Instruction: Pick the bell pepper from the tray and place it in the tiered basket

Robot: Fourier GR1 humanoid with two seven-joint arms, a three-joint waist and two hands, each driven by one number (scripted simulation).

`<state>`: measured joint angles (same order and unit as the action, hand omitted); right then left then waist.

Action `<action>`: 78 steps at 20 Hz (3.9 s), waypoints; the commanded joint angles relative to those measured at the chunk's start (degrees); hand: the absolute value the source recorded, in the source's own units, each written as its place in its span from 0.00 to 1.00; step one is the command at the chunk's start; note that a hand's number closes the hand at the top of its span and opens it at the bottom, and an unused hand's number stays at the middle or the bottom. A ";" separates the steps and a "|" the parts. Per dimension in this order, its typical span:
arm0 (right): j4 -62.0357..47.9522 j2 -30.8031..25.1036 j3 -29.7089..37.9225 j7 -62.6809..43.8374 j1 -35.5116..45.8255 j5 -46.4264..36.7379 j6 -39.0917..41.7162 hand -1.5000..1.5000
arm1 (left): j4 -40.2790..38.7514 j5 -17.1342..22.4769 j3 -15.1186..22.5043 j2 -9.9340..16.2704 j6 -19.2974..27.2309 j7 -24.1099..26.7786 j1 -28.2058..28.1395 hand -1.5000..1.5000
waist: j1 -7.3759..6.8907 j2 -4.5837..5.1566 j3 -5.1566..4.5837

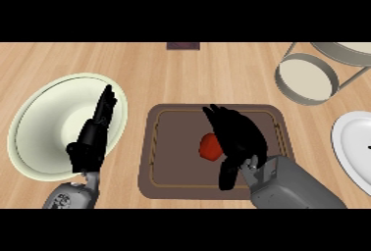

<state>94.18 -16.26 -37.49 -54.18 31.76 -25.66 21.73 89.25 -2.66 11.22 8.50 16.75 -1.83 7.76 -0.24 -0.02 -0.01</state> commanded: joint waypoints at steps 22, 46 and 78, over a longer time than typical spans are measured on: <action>-7.37 13.54 10.37 9.67 -7.20 -17.43 2.89 0.00 | -3.04 -2.05 -6.80 -2.47 -5.69 0.05 3.46 0.50 | 0.27 0.04 0.00; -35.91 12.86 32.50 -18.35 8.25 -37.03 -6.33 1.00 | -1.23 -5.43 -3.66 -5.80 -4.62 -1.16 3.48 0.50 | -1.70 1.24 -0.18; -55.50 1.03 55.79 -21.22 52.80 -59.01 -8.97 1.00 | -3.15 -6.03 -3.71 -6.88 -4.23 1.15 1.67 0.50 | -1.00 0.47 -0.06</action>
<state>41.33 -13.45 16.65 -67.71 83.87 -83.60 14.31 87.05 -8.42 7.20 2.45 12.05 -1.97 10.09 -1.41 0.36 -0.08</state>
